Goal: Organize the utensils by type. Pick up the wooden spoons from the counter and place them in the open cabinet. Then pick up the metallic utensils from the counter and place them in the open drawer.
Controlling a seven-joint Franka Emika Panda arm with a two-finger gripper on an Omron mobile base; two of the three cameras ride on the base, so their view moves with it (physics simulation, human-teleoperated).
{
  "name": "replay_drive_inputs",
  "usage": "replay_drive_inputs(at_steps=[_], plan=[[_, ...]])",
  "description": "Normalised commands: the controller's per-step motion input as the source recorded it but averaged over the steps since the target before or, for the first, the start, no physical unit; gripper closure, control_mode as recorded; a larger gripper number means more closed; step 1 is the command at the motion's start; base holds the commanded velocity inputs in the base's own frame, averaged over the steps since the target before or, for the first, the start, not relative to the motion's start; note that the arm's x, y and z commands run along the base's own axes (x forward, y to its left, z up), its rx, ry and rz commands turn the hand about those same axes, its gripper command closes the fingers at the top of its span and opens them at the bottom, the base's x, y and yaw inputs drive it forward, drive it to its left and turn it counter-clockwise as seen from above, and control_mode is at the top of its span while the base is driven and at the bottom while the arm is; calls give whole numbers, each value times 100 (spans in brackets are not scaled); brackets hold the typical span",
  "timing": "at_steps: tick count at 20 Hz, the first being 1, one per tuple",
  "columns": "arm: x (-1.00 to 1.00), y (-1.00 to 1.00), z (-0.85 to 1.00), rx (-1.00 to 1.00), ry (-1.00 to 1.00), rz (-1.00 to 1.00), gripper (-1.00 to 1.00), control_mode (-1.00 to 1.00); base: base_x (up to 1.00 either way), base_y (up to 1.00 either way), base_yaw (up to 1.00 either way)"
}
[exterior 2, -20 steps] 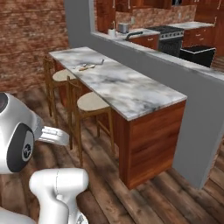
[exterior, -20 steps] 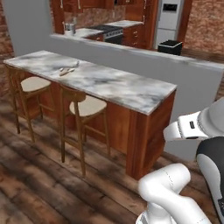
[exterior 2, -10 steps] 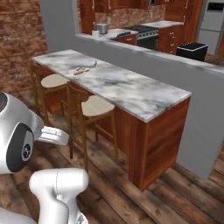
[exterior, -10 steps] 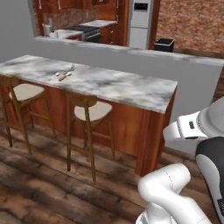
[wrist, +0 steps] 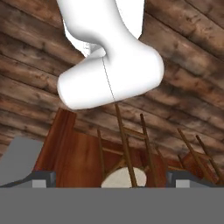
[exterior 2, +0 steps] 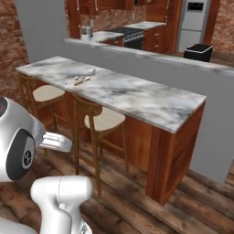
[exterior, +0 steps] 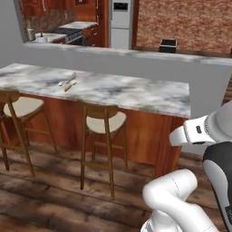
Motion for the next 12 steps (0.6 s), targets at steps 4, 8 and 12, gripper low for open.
replay_drive_inputs(at_steps=[4,8,12], plan=[[0,0,0,0,0,0,-100,100,27,98,-29],[0,0,0,0,0,0,-100,100,23,96,-29],[0,0,0,0,0,0,-100,100,23,89,-28]])
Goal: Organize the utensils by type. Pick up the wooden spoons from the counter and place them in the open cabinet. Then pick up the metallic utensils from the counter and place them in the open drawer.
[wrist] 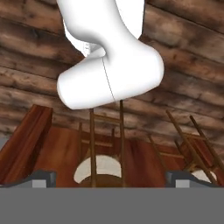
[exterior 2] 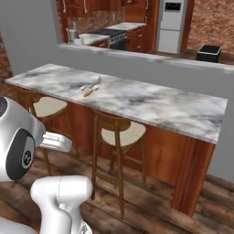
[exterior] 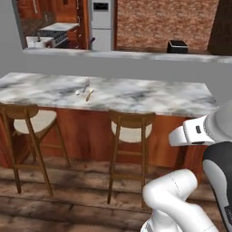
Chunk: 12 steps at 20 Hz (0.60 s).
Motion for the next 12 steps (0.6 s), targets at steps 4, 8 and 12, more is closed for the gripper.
replay_drive_inputs(at_steps=[4,8,12], plan=[[0,0,0,0,0,0,-100,100,28,79,-26],[0,0,0,0,0,0,-100,100,30,69,-24],[0,0,0,0,0,0,-100,100,29,61,-22]])
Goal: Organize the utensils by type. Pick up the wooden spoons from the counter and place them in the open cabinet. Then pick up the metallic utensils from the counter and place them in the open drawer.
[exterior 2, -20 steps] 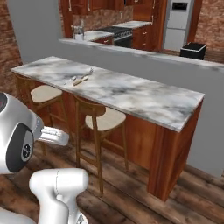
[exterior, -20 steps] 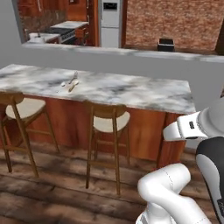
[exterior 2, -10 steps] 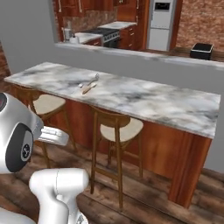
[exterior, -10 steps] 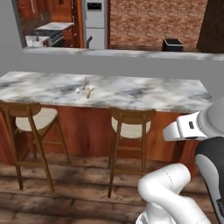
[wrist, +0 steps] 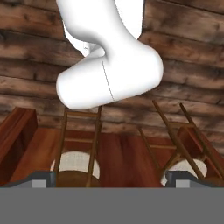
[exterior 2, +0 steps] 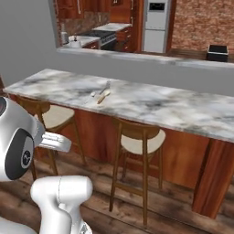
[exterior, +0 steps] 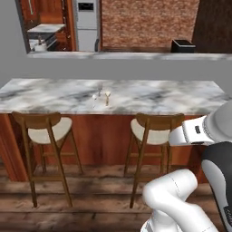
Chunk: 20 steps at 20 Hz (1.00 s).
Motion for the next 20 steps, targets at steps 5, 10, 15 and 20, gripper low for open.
replay_drive_inputs(at_steps=[5,10,15,20], plan=[[0,0,0,0,0,0,-100,100,30,53,-21],[0,0,0,0,0,0,-100,100,34,46,-19],[0,0,0,0,0,0,-100,100,37,53,-20],[0,0,0,0,0,0,-100,100,44,49,-21]])
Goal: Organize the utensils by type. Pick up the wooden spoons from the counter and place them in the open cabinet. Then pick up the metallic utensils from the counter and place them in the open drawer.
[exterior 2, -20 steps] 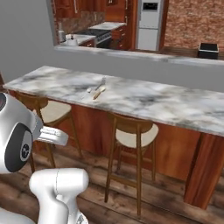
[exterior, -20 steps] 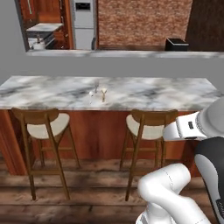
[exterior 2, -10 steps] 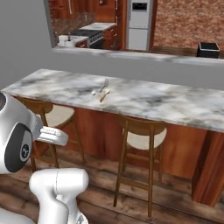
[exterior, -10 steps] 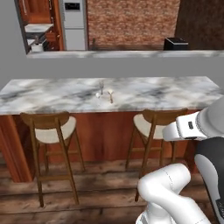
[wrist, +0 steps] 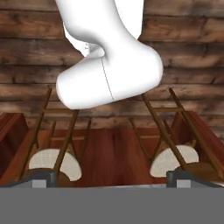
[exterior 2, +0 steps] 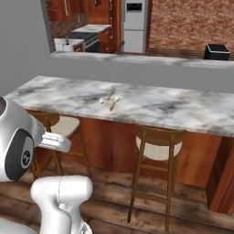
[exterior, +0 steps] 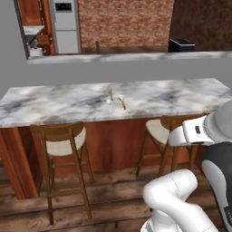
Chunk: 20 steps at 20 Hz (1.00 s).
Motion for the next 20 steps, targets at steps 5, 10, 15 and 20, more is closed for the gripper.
replay_drive_inputs(at_steps=[5,10,15,20], plan=[[0,0,0,0,0,0,-100,100,49,35,-19],[0,0,0,0,0,0,-100,100,50,12,-17],[0,0,0,0,0,0,-100,100,47,12,-19],[0,0,0,0,0,0,-100,100,39,24,-22]])
